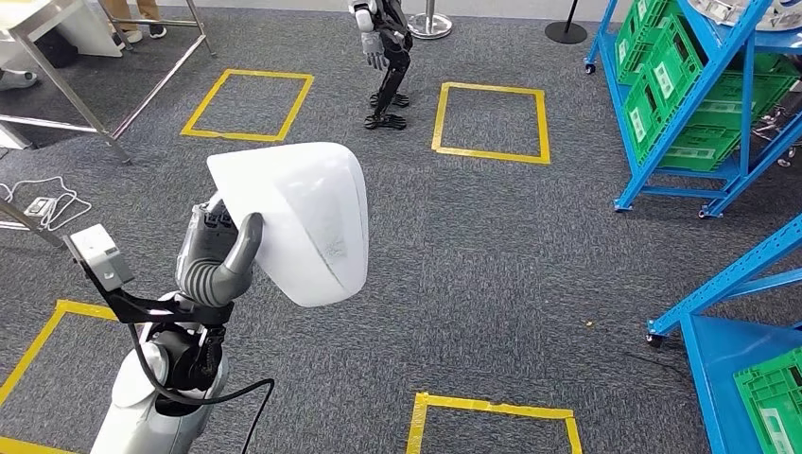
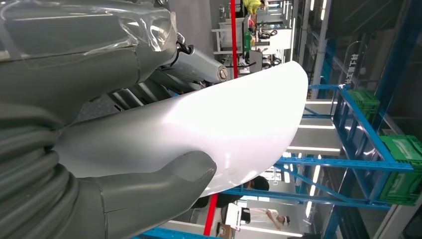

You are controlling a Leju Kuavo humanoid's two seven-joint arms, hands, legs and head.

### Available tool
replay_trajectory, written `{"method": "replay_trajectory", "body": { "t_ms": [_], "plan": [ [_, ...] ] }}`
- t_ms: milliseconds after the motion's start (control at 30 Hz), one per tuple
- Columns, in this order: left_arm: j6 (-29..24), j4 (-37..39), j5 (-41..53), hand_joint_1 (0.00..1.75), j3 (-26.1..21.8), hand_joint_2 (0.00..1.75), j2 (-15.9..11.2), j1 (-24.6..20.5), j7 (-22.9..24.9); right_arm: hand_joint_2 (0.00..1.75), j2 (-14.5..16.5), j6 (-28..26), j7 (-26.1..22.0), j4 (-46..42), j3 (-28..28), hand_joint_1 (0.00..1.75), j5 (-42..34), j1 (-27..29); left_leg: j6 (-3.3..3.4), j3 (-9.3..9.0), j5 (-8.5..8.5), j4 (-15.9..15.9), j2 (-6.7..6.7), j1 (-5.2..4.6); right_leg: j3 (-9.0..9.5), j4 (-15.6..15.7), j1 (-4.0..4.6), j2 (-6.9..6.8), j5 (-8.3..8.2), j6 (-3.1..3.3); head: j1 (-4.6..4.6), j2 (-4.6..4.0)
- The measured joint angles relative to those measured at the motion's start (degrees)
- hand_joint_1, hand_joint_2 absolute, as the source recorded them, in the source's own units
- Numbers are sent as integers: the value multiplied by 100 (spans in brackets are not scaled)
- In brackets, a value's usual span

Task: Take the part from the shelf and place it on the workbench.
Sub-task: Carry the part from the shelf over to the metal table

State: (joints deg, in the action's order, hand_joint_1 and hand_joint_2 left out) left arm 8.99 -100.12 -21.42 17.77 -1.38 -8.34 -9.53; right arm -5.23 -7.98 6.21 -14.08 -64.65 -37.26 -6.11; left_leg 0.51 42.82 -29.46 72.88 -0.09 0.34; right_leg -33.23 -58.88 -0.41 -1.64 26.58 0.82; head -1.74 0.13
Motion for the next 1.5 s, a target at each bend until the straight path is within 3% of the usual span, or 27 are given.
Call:
{"method": "replay_trajectory", "body": {
  "t_ms": [67, 133, 233, 300, 333, 400, 467, 500, 567, 600, 667, 733, 800, 900, 967, 1000, 1033, 1100, 1167, 1200, 1267, 1333, 1400, 1433, 1467, 1500],
  "plan": [
    [1, -3, 0, 175, -1, 175, -3, -11, -1, 175, 16, -1, 0, 0, 0, 0, 1, -2, 135, -393, 383, -779, 86, -78, 51, 7, 22, -49, 32, 2, 3, 0],
    [1, -8, 0, 175, -1, 175, -3, -38, -2, 175, 42, -2, 0, 0, 0, 0, 1, -8, 248, -666, 543, -1317, 196, -173, 73, 19, 26, -97, 53, -12, 3, 0],
    [2, -13, 0, 175, -1, 175, -4, -53, -2, 175, 71, -2, 0, 0, 0, 0, 0, -10, 309, -740, 562, -1495, 150, -204, 85, 52, 10, -177, 70, -67, -7, 0],
    [2, -18, 0, 175, -1, 175, 2, -58, -5, 175, 74, -2, 0, 0, 0, 0, 1, -11, 348, -857, 633, -1666, 87, -165, 25, -99, 8, -86, 142, -83, -2, 0],
    [2, -20, 0, 175, 0, 175, 10, -62, -6, 175, 66, -2, 0, 0, 0, 0, 2, -10, 359, -910, 664, -1734, 58, -138, -98, -343, 0, -3, 240, -77, 4, 0],
    [1, -14, 0, 175, 1, 175, 26, -59, -7, 175, 40, -2, -7, 1, 5, 0, -9, -14, 362, -929, 669, -1754, -2, -131, -488, -1061, -29, 109, 489, -87, 12, 0],
    [2, -3, 0, 175, 2, 175, 34, -39, -4, 175, 17, -2, -10, 1, 13, 0, -11, -37, 333, -932, 648, -1740, -67, -112, -747, -1455, -75, 124, 551, -176, 13, 0],
    [2, 2, 0, 175, 3, 175, 35, -36, -2, 175, 9, -2, -9, 0, 15, 0, -5, -50, 305, -935, 630, -1718, -98, -94, -716, -1337, -104, 124, 453, -253, 13, 0],
    [2, 4, 0, 175, 5, 175, 37, -35, 0, 175, 2, -2, -4, 0, 15, 0, -1, -43, 204, -926, 558, -1617, -166, -45, -405, -643, -170, 130, 137, -414, 16, 0],
    [1, 3, 0, 175, 3, 175, 36, -38, 1, 175, 4, -2, -3, 0, 15, 0, -1, -34, 142, -898, 507, -1534, -194, -32, -256, -326, -188, 146, 20, -435, 24, 0],
    [1, 0, 1, 175, 1, 175, 34, -34, 2, 175, 10, -2, -1, 1, 15, 0, -1, -23, 51, -836, 439, -1420, -224, -26, -139, -77, -171, 171, -45, -355, 35, 0],
    [2, -3, 1, 175, 5, 175, 32, -25, 2, 175, 7, -2, 0, 2, 15, 0, -1, -25, 18, -813, 423, -1398, -226, -5, -141, -82, -144, 174, -49, -236, 39, 0],
    [1, -3, 0, 175, 7, 175, 28, -27, 1, 175, 3, -2, 0, 2, 15, 0, -1, -26, -19, -749, 311, -1230, -158, 22, -124, -74, -146, 168, -49, -173, 31, 0],
    [-1, -3, 6, 175, 8, 175, 29, -18, 0, 175, -25, -76, -11, 10, 15, 0, 56, -16, -58, -276, -146, -273, -35, 33, -103, -70, -115, 129, -29, -123, 7, 0],
    [-3, -4, 28, 175, 21, 175, 47, 19, 1, 175, -83, -140, -37, 28, 14, 0, 107, 2, -33, 23, -271, 230, -19, 26, -90, -70, -72, 72, -9, -99, 7, 0],
    [-4, -9, 40, 175, 29, 175, 58, 36, 2, 175, -110, -152, -51, 35, 13, 0, 119, 10, 4, 25, -180, 188, -13, 12, -75, -71, -50, 37, 3, -85, 8, 0],
    [-5, -18, 47, 175, 36, 175, 69, 45, 2, 175, -134, -159, -61, 40, 13, 0, 122, 15, 59, -92, 1, -73, 10, -13, -50, -69, -29, 1, 17, -69, 8, 0],
    [-5, -57, 50, 175, 44, 175, 87, 41, 2, 175, -161, -168, -71, 46, 13, 0, 126, 17, 207, -483, 361, -849, 204, -114, 6, -57, 4, -67, 48, -52, 11, 0],
    [-5, -98, 51, 175, 50, 175, 107, 22, 2, 175, -167, -174, -72, 50, 13, 0, 126, 20, 304, -695, 466, -1282, 367, -209, 36, -34, 15, -145, 69, -64, 13, 0],
    [-5, -108, 52, 175, 53, 175, 115, 15, 2, 175, -166, -175, -72, 50, 13, 0, 127, 23, 318, -709, 444, -1328, 363, -233, 45, -20, 15, -198, 74, -78, 11, 0],
    [-6, -129, 52, 175, 57, 175, 127, 23, 2, 175, -163, -176, -73, 51, 12, 0, 130, 22, 352, -771, 498, -1457, 243, -232, 74, 1, 14, -263, 84, -109, 9, 0],
    [-6, -149, 52, 175, 64, 175, 151, 18, 2, 175, -173, -178, -76, 55, 11, 0, 137, 20, 387, -879, 587, -1632, 128, -189, -26, -238, 9, -114, 198, -114, 13, 0],
    [-6, -153, 52, 175, 75, 175, 179, 18, 6, 175, -201, -179, -78, 63, 11, 0, 141, 34, 399, -920, 630, -1697, 7, -159, -375, -913, -21, 87, 458, -102, 24, 0],
    [-6, -152, 52, 175, 81, 175, 186, 29, 10, 175, -215, -179, -77, 68, 11, 0, 140, 44, 396, -916, 633, -1694, -59, -157, -572, -1270, -37, 123, 572, -116, 31, 0],
    [-6, -150, 52, 175, 86, 175, 189, 44, 13, 175, -231, -179, -76, 73, 10, 0, 140, 52, 389, -914, 629, -1688, -128, -154, -707, -1483, -59, 134, 614, -154, 32, 0],
    [-6, -147, 52, 175, 90, 175, 190, 53, 15, 175, -243, -179, -76, 77, 10, 0, 140, 58, 371, -912, 622, -1676, -198, -145, -740, -1482, -86, 138, 563, -220, 31, 0]
  ]
}}
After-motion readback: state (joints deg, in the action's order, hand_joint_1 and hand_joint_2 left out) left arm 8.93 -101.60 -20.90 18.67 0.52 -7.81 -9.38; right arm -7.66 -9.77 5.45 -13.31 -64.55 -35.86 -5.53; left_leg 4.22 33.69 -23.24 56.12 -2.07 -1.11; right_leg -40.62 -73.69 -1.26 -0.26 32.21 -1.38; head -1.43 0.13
